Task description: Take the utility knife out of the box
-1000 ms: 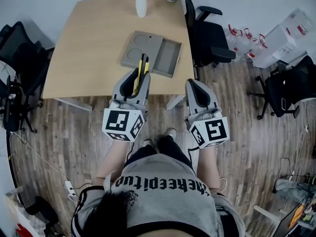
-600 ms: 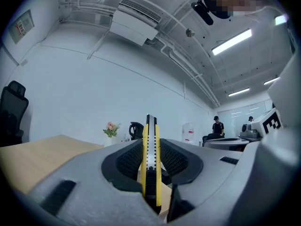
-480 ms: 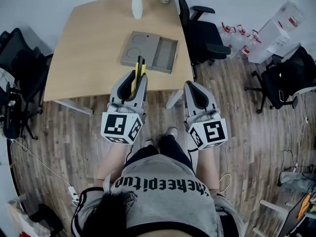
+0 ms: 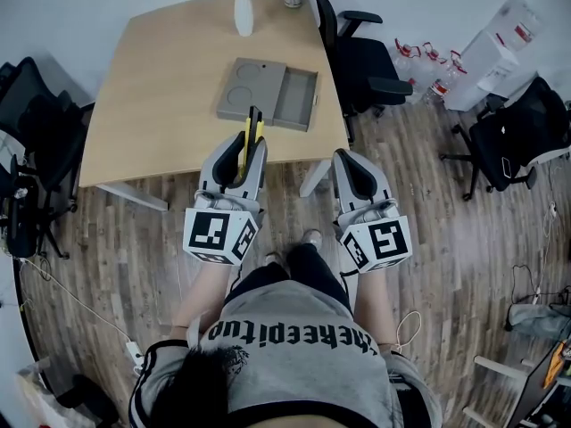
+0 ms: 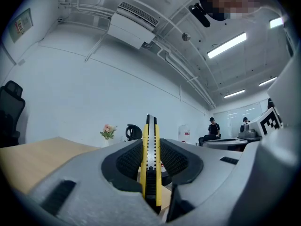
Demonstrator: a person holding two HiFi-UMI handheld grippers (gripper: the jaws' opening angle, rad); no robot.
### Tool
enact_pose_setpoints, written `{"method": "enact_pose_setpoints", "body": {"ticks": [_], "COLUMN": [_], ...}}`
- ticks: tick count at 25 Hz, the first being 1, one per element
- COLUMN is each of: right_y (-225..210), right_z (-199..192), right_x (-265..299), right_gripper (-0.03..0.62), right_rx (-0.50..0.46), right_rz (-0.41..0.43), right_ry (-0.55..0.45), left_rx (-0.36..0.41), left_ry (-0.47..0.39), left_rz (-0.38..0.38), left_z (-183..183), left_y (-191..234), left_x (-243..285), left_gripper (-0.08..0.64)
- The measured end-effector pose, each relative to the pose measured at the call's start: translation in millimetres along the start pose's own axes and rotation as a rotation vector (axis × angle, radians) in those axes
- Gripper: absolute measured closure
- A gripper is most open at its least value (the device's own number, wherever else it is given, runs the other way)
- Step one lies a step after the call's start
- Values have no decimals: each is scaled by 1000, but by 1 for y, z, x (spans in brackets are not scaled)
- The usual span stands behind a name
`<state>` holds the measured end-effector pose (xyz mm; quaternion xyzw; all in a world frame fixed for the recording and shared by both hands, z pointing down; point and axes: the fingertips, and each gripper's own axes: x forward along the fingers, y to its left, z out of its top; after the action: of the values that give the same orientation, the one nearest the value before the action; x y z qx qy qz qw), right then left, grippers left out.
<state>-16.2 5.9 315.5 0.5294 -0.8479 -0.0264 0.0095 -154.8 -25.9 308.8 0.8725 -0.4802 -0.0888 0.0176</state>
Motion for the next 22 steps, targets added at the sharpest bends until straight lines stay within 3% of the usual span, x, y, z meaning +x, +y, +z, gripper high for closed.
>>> {"method": "enact_pose_setpoints", "body": {"ticks": [22], "right_y": [4], "right_z": [-3], "right_x": [0], "right_gripper": [586], "right_rx": [4], "right_rz": [-8], "right_ry": [11], "left_rx": [-14], "left_ry": [-13], "left_rz": [-36], "left_z": [0], "left_y": [-4], "left_x": [1], "left_gripper": [434]}}
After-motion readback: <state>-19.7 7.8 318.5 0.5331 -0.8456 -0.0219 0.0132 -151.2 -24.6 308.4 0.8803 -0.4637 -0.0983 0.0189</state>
